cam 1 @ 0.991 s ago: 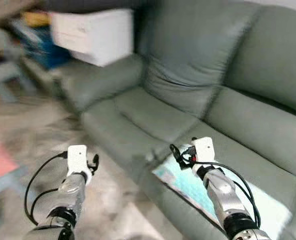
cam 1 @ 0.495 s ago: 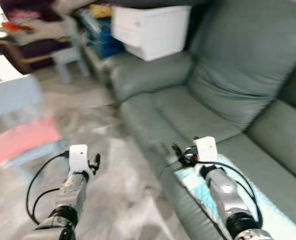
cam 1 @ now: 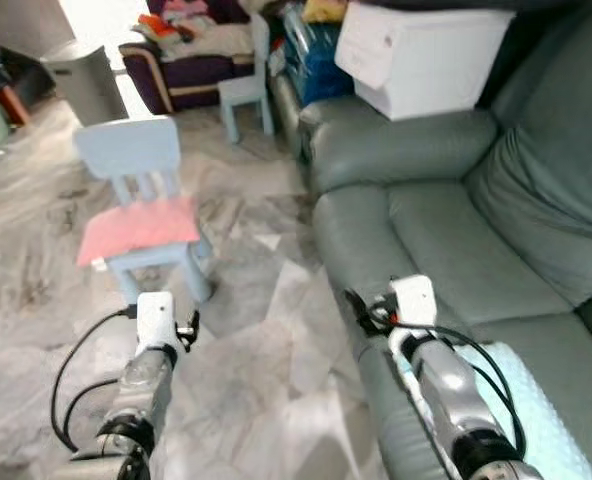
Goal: Move the pillow to the sofa
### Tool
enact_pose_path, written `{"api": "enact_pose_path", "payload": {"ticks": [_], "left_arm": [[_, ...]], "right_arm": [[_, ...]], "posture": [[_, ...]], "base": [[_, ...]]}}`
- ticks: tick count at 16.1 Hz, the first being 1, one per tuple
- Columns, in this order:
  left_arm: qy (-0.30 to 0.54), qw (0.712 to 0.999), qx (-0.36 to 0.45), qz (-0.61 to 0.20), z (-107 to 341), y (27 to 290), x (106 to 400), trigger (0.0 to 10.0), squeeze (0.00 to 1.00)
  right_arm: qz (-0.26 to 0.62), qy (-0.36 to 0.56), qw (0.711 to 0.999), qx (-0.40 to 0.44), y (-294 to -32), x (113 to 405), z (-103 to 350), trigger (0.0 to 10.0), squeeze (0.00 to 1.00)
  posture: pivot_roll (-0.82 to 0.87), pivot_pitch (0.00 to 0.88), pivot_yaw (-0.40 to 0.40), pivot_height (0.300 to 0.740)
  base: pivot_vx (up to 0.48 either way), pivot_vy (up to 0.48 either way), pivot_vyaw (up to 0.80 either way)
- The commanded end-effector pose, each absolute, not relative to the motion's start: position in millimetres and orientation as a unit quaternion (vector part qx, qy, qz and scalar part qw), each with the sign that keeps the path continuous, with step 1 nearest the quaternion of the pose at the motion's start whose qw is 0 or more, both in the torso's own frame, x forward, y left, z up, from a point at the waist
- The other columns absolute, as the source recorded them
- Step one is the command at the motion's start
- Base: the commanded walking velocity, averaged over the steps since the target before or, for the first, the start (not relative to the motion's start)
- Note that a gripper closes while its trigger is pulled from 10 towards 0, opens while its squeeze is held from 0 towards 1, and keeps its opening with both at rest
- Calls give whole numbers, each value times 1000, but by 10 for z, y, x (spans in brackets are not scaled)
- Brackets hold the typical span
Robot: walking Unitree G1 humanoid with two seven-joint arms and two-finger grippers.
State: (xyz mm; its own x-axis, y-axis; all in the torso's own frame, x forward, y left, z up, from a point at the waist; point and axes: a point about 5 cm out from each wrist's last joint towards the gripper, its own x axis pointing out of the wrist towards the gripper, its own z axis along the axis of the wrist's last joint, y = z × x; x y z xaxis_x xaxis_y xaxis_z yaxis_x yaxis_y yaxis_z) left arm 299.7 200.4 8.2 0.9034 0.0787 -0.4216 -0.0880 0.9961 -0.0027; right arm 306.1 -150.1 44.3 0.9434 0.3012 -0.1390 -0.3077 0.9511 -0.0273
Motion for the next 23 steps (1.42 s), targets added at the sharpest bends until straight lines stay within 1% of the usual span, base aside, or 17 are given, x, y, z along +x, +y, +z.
{"api": "enact_pose_path", "payload": {"ticks": [1,2,9,11,14,23], "left_arm": [[211,976,-8,51,113,2086,3010,10000,0],[208,977,4,45,126,2080,3020,10000,0],[209,977,-7,45,117,2051,3021,10000,0],[213,976,-10,50,110,2071,3013,10000,0],[197,979,10,54,156,2084,3041,10000,0],[190,979,17,68,195,2114,3071,10000,0]], "right_arm": [[166,53,985,-17,-1408,3090,497,10000,0],[166,53,985,-16,-1410,3089,496,10000,0],[163,55,985,-11,-1428,3078,485,10000,0],[163,55,985,-11,-1424,3072,482,10000,0],[162,53,985,-10,-1426,3071,487,10000,0],[162,52,985,-8,-1407,3061,484,10000,0]], "posture": [[-166,0,61,740],[-166,0,61,740],[-165,0,58,740],[-167,0,60,740],[-171,0,60,740],[-169,0,64,740]], "base": [[0,480,0],[0,0,0],[0,0,0],[0,480,0],[0,480,0],[0,480,0]]}}
